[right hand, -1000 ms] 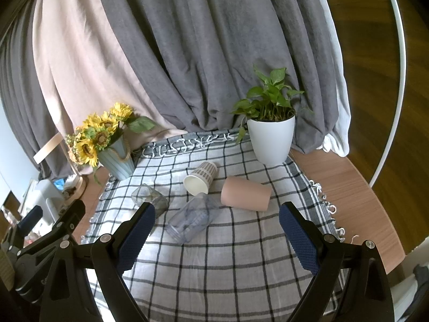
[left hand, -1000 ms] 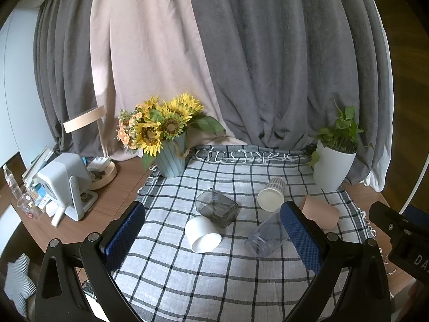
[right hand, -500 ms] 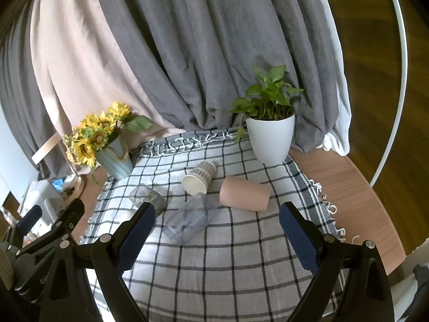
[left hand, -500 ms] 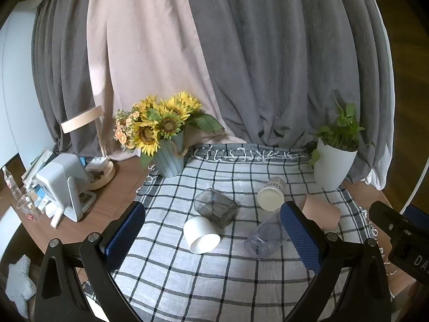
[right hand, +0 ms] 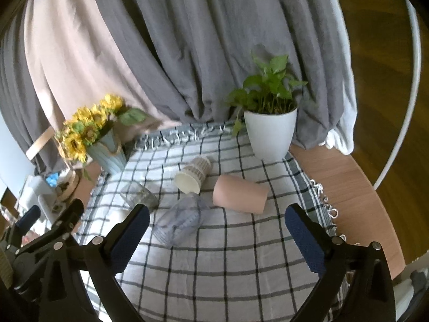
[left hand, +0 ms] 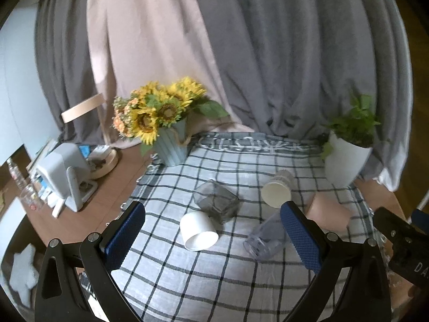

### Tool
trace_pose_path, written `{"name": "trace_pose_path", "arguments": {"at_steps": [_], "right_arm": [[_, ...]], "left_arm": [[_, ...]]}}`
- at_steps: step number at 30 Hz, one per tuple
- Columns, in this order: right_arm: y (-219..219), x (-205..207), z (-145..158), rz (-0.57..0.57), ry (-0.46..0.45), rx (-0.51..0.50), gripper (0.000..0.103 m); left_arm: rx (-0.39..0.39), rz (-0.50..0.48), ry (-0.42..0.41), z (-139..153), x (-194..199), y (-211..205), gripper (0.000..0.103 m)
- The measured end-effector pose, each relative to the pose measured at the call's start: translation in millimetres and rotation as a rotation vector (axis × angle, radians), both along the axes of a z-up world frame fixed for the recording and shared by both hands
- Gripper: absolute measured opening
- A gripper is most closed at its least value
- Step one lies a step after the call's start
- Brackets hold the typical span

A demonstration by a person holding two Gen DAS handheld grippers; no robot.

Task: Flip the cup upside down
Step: 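Reach the right gripper to the pink cup lying on its side and grasp it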

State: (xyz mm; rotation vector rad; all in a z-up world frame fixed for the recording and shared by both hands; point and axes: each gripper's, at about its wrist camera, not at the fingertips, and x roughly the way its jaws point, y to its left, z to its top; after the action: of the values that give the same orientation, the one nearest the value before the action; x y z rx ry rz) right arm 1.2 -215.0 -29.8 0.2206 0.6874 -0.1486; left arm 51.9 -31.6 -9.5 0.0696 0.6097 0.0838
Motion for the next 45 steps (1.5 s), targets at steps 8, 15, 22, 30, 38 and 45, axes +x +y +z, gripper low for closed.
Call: {"name": "trace_pose_path", "arguments": {"at_steps": [8,15,22,30,38,45], "right_arm": [[-24.5,61.0,-27.2,0.12,0.21,-0.046,0.102],[-32.2,116.4,-65.1,0.264,0.407,-0.11,0.101],[-33.5,160.5,-102.1,0.37,0.555,-0.194,0.101],[-27.1,192.9,-132.9,0.482,0.668,-0.306,0.101],[-24.5,217.1,-157.9,0.542,0.701,-0.342,0.099],[-27.9,225.4,-166.7,0.538,0.706,-0.323,0.087]], "left_arm": [[-0.034,0.17,0.09,-38.3,34.0,-15.4,0.103],[-0.045,0.243,0.18,-69.9,59.2,-34.0,0.103],[-0.005,0.296,0.189,-90.6,75.7,-53.5,0.103],[0.033,0.349,0.197,-102.8,96.5,-66.8,0.103],[0.09,0.35,0.233,-116.3,109.5,-77.6,0.103],[0.113,0.336,0.237,-119.1,114.8,-78.7,0.103]]}}
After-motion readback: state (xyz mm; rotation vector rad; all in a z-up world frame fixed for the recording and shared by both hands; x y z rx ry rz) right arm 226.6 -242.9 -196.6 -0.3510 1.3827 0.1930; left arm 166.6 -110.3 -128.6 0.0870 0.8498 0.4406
